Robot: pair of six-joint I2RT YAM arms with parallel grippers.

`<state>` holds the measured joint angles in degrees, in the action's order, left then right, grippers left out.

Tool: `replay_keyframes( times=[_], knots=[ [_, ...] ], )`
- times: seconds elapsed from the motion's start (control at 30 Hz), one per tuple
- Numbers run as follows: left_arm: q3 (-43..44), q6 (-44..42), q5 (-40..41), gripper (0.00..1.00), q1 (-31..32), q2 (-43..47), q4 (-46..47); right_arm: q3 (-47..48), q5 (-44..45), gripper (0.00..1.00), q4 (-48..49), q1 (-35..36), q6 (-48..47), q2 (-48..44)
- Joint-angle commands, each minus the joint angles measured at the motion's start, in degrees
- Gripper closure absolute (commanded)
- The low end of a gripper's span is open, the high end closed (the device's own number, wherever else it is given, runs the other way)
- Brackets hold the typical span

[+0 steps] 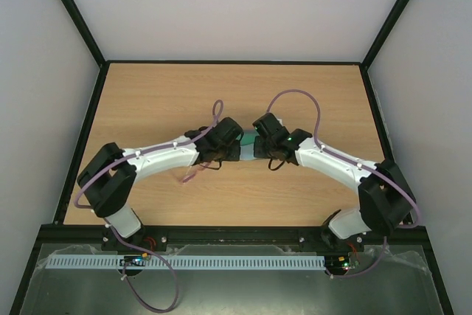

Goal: Organize the sunglasses
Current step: Place the glasses cleaning cloth in the sunglasses case.

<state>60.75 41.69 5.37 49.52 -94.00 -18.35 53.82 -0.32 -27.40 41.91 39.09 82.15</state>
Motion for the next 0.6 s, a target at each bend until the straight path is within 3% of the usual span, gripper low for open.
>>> replay_keyframes(
  times=[0.0, 0.57],
  knots=[
    [3.3, -2.2, -0.3, 0.98, -1.2, -2.5, -0.2, 2.5, -0.3, 0.99, -1.8, -1.7, -2.4, 1.8],
    [4.9, -2.6, 0.2, 0.98, -3.4, -7.3, 1.8, 5.2, -2.2, 0.99, 0.8, -4.9, -5.0, 7.9]
  ],
)
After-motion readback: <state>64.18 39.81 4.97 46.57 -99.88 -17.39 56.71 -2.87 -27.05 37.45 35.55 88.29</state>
